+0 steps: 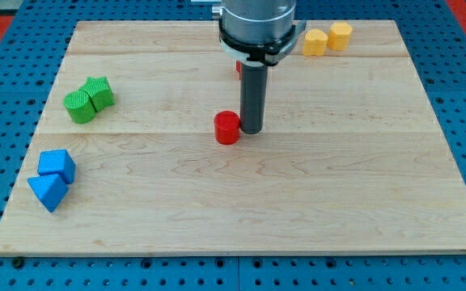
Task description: Place the red circle horizontally to the right of blue blocks
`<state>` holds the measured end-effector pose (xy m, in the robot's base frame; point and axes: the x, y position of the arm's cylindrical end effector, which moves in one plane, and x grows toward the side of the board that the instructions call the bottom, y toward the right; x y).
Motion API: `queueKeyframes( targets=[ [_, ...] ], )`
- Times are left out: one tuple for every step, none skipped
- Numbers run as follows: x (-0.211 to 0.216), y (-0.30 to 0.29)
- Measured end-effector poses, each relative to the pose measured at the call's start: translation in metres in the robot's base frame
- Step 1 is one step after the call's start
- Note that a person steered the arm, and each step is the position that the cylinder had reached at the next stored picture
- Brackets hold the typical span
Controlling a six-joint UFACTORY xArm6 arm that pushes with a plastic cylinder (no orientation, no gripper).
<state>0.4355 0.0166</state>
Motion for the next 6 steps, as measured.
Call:
queueKeyframes(
  targets=[
    [-0.004,-0.003],
    [-0.005,-0.009],
    [-0.011,-0.018],
    [-0.012,-0.045],
    [0.005,-0.051],
    [-0.026,-0.054]
  ],
)
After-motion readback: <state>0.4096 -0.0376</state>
